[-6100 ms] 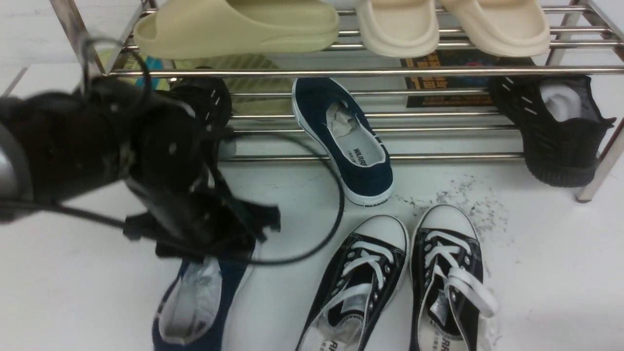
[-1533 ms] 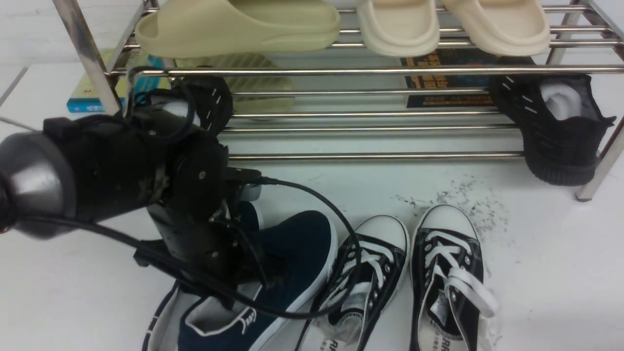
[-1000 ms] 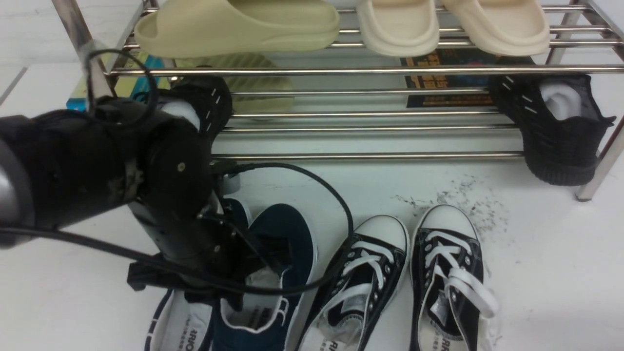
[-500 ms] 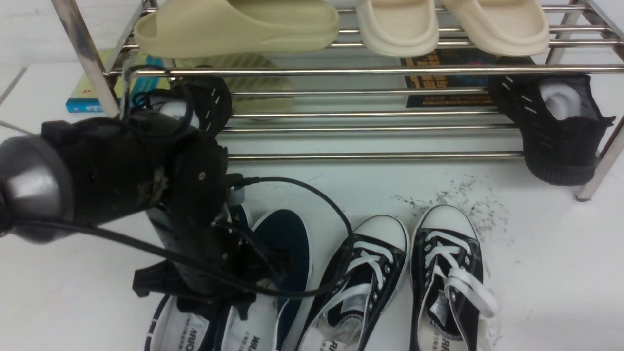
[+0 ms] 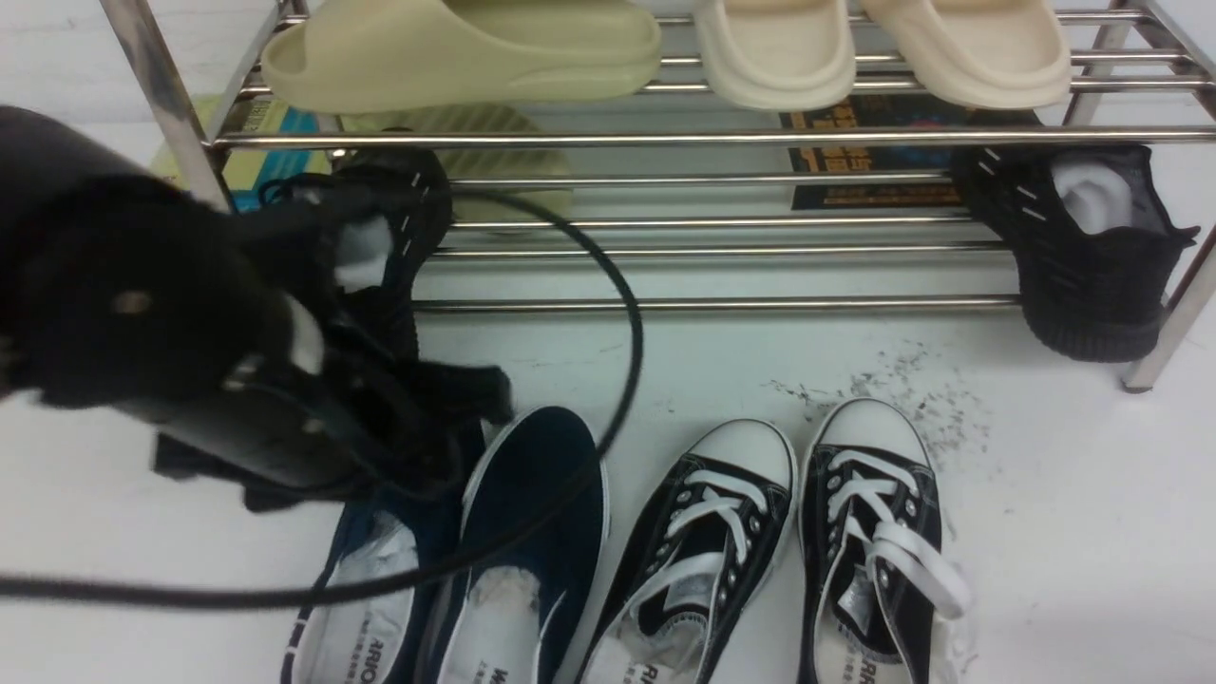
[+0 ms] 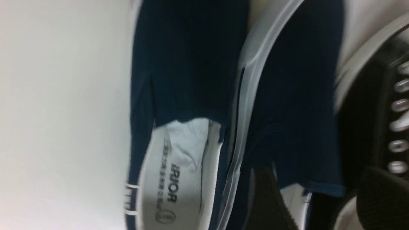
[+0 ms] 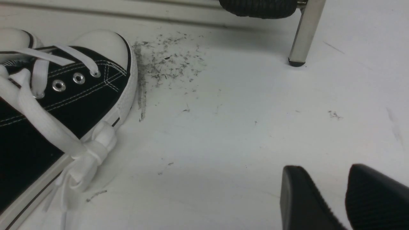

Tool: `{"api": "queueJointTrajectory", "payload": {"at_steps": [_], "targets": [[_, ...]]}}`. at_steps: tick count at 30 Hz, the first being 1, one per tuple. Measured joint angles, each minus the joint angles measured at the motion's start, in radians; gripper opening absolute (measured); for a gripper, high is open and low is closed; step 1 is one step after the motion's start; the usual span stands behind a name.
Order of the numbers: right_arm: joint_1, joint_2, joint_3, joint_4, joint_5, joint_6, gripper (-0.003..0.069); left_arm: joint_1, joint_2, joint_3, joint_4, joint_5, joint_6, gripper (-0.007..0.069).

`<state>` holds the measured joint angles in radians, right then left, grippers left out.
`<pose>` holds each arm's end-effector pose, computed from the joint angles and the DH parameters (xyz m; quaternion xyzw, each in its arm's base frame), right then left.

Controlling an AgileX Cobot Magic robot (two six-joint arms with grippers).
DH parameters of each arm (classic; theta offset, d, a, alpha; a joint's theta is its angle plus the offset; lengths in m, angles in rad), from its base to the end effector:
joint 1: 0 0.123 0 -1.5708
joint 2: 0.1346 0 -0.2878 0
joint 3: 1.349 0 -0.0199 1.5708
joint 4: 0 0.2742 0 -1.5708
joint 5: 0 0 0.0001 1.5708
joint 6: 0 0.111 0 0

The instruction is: Take the shoes off the shelf with your hand on the white table.

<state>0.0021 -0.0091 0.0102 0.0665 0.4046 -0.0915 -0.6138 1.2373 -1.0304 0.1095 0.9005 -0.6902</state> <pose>0.0913 0.0031 0.1677 -0.0208 0.8098 0.0023 0.5864 0.2309 -0.1511 0.2980 -0.0157 0.9610 -0.1245 0.2464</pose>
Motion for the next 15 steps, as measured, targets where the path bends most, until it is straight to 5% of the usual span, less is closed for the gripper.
{"api": "queueJointTrajectory", "payload": {"at_steps": [4,8,15], "targets": [[0.000,0.000,0.000,0.000,0.000,0.000,0.0240,0.000,-0.119,-0.007,0.064,0.065,0.051,0.0309],[0.000,0.000,0.000,0.000,0.000,0.000,0.0240,0.000,-0.226,-0.007,0.116,0.174,0.084,0.0090],[0.000,0.000,0.000,0.000,0.000,0.000,0.0240,0.000,-0.411,0.109,0.160,0.207,0.097,0.0001]]}}
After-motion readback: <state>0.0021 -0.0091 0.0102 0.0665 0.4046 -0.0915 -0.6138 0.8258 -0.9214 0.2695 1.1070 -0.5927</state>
